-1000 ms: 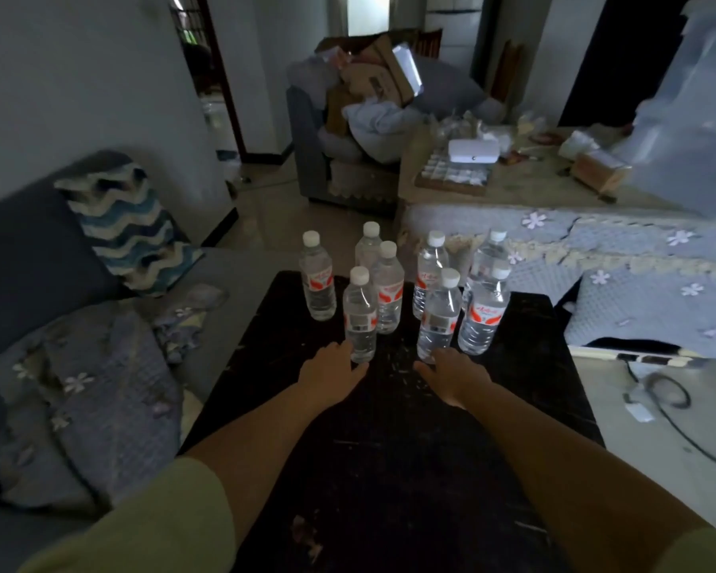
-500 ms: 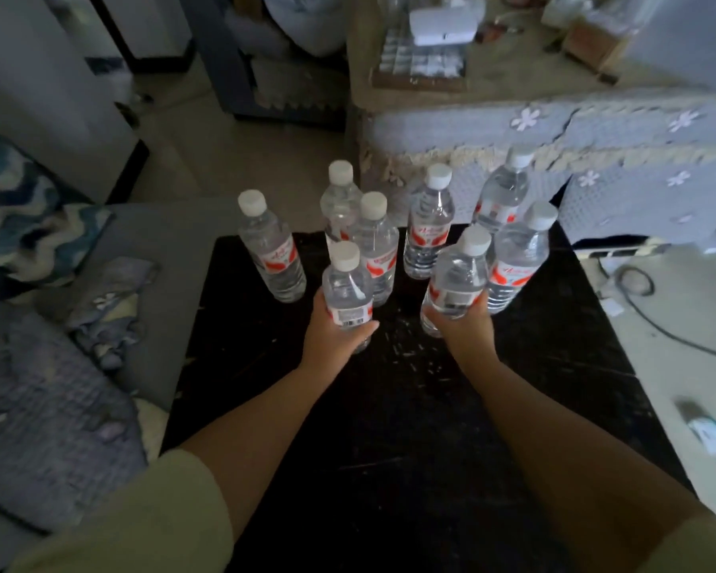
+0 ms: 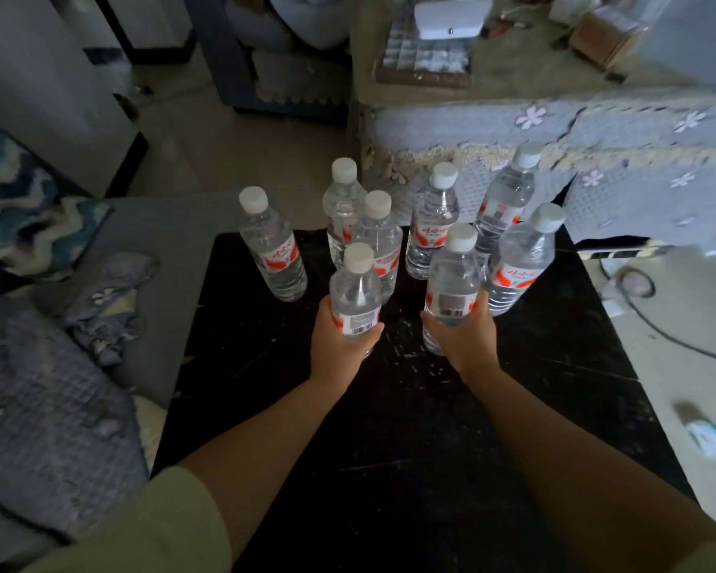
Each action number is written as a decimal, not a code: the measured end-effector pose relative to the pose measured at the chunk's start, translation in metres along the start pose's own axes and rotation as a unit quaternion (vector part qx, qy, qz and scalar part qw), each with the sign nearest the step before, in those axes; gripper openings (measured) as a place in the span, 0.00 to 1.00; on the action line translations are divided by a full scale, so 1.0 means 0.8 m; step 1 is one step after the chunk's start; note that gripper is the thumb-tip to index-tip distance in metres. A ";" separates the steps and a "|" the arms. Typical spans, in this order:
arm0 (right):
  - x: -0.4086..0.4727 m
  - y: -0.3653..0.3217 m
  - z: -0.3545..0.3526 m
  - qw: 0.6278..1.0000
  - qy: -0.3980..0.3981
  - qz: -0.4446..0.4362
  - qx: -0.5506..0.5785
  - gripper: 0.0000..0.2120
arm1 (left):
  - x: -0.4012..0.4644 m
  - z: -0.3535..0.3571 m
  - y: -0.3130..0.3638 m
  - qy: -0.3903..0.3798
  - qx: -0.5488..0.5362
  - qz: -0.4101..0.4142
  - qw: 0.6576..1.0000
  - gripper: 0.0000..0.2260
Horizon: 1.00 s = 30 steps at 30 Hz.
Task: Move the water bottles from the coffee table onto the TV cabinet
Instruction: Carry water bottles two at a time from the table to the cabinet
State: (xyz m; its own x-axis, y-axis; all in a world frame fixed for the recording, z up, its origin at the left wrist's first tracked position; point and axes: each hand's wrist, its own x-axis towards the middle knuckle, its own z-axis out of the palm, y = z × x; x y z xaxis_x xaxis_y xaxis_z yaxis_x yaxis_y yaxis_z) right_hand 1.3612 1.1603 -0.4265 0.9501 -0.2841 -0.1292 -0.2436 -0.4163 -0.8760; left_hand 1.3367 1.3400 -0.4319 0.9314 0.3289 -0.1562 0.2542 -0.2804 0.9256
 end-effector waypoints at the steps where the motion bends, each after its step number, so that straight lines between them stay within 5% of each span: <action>1: -0.005 0.001 -0.004 1.000 -0.007 -0.004 -0.004 0.38 | -0.004 -0.002 0.000 0.002 0.006 -0.001 1.000 0.30; 13: -0.070 0.026 -0.090 0.991 -0.062 -0.056 -0.101 0.39 | -0.095 0.003 0.012 -0.019 0.123 -0.032 0.992 0.34; 30: -0.173 0.027 -0.204 0.989 0.005 -0.059 -0.133 0.40 | -0.191 0.026 0.071 -0.102 0.156 0.022 0.982 0.33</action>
State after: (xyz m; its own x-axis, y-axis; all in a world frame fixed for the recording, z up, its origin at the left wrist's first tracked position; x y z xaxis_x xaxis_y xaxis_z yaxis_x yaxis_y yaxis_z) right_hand 1.1926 1.0501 -0.3516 0.9732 -0.2285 -0.0272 -0.1753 -0.6598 -0.7307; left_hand 1.2145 1.2553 -0.3624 0.9682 0.1309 -0.2134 0.2498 -0.5635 0.7875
